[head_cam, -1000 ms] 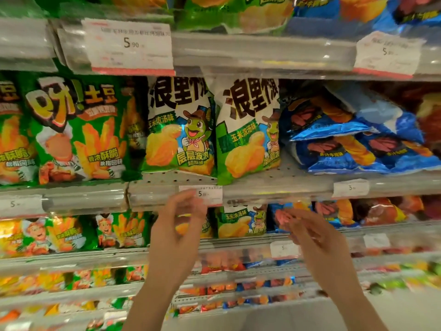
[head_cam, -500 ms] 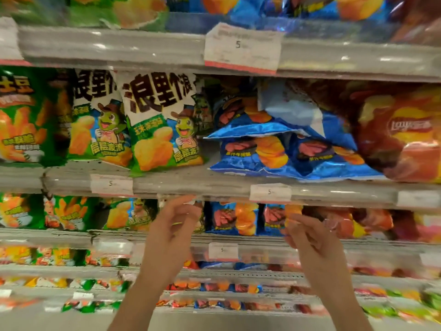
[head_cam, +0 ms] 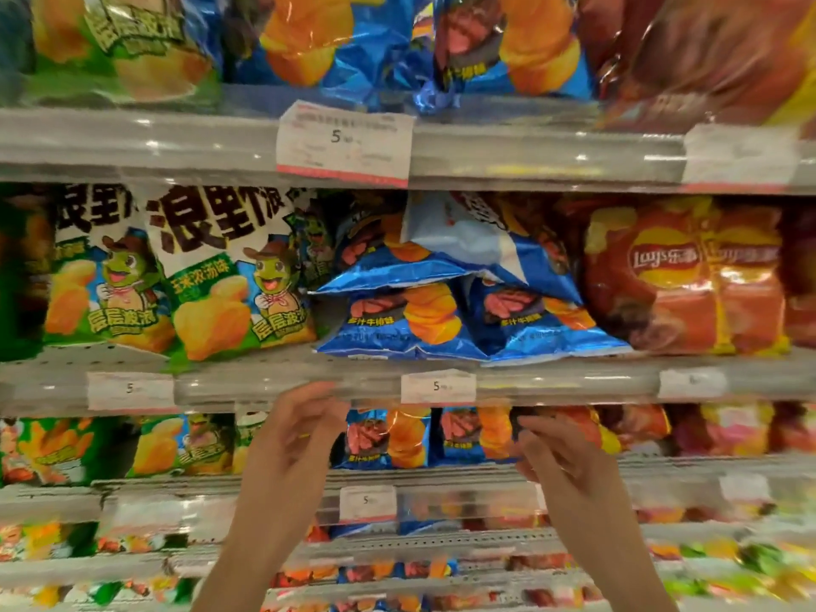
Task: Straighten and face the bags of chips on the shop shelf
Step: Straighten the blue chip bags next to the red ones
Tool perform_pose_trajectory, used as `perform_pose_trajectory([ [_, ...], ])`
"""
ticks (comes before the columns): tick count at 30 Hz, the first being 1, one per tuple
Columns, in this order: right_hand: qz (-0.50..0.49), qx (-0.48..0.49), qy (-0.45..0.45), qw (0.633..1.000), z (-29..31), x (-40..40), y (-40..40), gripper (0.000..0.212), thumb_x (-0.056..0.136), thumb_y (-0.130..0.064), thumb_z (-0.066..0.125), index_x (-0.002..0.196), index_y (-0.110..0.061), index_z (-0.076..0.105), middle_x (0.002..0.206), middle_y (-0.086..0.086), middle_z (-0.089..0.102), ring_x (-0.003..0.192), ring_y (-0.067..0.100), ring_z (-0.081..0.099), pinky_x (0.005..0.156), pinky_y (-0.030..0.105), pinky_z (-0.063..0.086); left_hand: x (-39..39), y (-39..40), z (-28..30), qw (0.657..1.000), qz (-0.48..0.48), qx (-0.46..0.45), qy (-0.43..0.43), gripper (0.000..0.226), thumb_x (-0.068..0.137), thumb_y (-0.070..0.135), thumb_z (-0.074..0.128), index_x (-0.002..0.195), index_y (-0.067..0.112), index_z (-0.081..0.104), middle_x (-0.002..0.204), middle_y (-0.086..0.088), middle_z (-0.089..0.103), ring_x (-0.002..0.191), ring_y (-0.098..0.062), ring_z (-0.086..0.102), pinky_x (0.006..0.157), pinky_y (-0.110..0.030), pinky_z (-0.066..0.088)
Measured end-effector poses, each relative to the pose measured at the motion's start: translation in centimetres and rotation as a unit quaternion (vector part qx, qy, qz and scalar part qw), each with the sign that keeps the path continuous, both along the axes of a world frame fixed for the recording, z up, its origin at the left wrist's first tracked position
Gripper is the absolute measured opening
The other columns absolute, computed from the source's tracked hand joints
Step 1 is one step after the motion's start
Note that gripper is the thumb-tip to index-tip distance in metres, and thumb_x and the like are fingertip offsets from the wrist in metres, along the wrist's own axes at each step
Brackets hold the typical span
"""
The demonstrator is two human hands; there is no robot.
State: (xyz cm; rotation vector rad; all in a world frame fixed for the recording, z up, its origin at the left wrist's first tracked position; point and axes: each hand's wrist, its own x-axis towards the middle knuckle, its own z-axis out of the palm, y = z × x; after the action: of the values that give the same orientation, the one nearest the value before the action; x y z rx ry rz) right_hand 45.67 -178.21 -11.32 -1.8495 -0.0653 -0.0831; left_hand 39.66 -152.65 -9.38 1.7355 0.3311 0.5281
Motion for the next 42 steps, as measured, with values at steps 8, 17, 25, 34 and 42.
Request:
perform_pose_trajectory([
  [8, -0.009, -0.035, -0.048, 0.998, 2.0, 0.4, 0.3, 0.011, 0.094, -0.026, 0.063, 0.103, -0.027, 0.071, 0.088, -0.007, 0.077, 0.086, 0.009, 0.072, 0.081, 0.029, 0.057, 1.2, 1.8, 0.3, 0.999, 0.006, -0.041, -0.036, 0.019, 0.094, 0.016, 0.063, 0.107, 0.028, 0.068, 0.097, 0.008, 0.077, 0.098, -0.016, 0.071, 0.097, -0.051, 0.05],
  [17, 0.016, -0.069, -0.155, 0.985, 6.8, 3.6, 1.4, 0.01, 0.095, -0.036, 0.06, 0.103, -0.039, 0.066, 0.09, -0.023, 0.072, 0.087, -0.004, 0.067, 0.072, 0.016, 0.048, 3.2, 2.2, 4.5, 0.992, 0.073, 0.044, -0.088, 0.016, 0.095, 0.023, 0.064, 0.108, 0.031, 0.065, 0.097, 0.018, 0.069, 0.093, 0.003, 0.065, 0.085, -0.023, 0.049],
  [25, -0.031, -0.255, -0.384, 0.887, 9.9, 9.9, 2.9, 0.039, 0.091, -0.026, 0.07, 0.126, -0.013, 0.061, 0.128, 0.007, 0.054, 0.118, 0.026, 0.05, 0.098, 0.035, 0.042, 9.4, 3.1, 7.5, 0.963, 0.049, 0.264, -0.025, 0.044, 0.094, 0.042, 0.061, 0.134, 0.026, 0.054, 0.131, -0.003, 0.053, 0.123, -0.021, 0.052, 0.105, -0.042, 0.044],
  [34, 0.064, -0.363, -0.284, 0.885, 10.5, 16.7, 0.8, 0.072, 0.09, -0.049, 0.062, 0.151, -0.021, 0.037, 0.152, 0.01, 0.044, 0.136, 0.035, 0.045, 0.108, 0.052, 0.043, 13.5, 3.0, 9.1, 0.951, -0.018, 0.301, 0.066, 0.054, 0.098, 0.051, 0.05, 0.146, 0.03, 0.04, 0.144, -0.007, 0.053, 0.128, -0.03, 0.052, 0.103, -0.039, 0.045],
  [42, -0.014, -0.305, -0.331, 0.893, 10.8, 14.0, 2.8, 0.076, 0.08, -0.081, 0.041, 0.13, -0.028, 0.061, 0.124, 0.006, 0.051, 0.116, 0.029, 0.045, 0.102, 0.044, 0.04, 13.8, 2.7, 7.9, 0.952, -0.015, 0.305, 0.037, 0.049, 0.098, 0.041, 0.057, 0.142, 0.021, 0.05, 0.138, -0.008, 0.057, 0.124, -0.028, 0.054, 0.101, -0.035, 0.044],
])
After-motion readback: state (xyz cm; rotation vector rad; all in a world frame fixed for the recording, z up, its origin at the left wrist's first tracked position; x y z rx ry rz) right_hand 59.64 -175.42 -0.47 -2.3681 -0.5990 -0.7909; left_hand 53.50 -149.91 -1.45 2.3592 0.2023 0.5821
